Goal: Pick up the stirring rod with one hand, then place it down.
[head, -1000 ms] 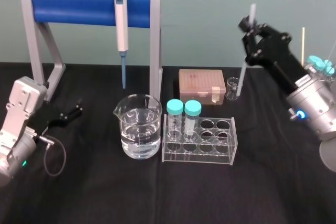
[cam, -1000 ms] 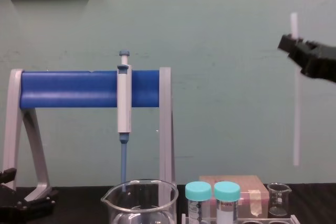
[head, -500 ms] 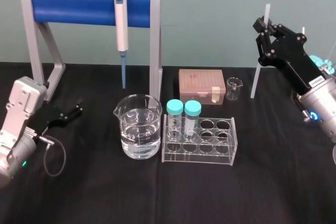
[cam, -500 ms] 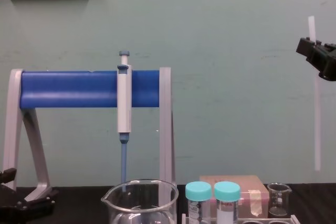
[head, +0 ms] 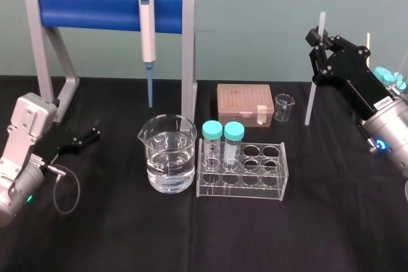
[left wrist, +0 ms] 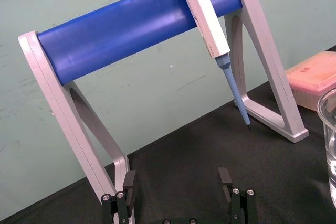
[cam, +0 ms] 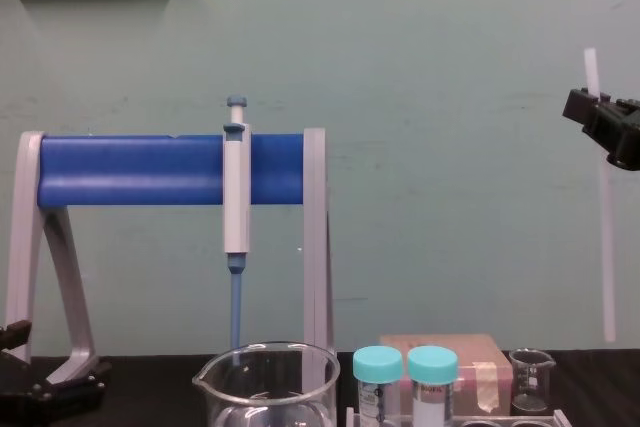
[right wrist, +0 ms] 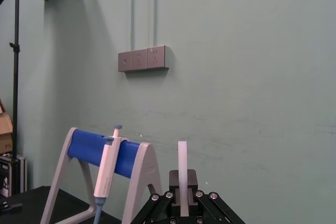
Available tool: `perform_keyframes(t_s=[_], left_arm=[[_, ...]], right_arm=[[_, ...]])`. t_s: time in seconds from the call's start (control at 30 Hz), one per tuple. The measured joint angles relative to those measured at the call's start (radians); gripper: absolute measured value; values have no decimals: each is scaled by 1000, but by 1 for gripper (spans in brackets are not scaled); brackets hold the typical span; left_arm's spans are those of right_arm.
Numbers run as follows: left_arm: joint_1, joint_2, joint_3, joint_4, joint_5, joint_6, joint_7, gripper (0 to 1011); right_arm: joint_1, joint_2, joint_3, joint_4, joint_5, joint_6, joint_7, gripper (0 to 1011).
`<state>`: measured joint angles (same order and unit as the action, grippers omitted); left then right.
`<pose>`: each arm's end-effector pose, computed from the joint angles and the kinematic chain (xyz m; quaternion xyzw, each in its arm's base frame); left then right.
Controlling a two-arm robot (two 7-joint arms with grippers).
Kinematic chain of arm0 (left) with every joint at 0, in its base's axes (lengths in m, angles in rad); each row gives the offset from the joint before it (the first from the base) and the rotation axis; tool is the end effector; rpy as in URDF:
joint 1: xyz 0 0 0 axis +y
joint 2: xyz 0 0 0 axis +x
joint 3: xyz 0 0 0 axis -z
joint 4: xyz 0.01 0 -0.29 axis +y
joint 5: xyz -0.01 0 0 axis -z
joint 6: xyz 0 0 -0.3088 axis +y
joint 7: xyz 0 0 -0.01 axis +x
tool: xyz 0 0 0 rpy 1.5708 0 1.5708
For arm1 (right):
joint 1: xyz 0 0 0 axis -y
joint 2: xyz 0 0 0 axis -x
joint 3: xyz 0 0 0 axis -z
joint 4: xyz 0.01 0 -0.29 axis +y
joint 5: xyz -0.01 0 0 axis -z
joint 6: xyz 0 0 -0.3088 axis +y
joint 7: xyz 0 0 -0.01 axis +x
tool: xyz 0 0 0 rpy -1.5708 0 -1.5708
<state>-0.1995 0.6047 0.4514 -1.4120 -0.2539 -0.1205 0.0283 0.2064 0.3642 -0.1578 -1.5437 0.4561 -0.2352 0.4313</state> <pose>0.3581 0.0827 -0.3023 0.1415 -0.1325 0.5799 0.7913 0.3798 -0.0619 -0.2315 0.1330 -0.1230 -0.4735 0.8619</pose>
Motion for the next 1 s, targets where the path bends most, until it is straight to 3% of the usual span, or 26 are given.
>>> perform_keyframes(t_s=[1.0], left_arm=[[0,0,0,0,0,0,0,1000]], right_arm=[[-2,-5,-3,1,-4,2,2,73]])
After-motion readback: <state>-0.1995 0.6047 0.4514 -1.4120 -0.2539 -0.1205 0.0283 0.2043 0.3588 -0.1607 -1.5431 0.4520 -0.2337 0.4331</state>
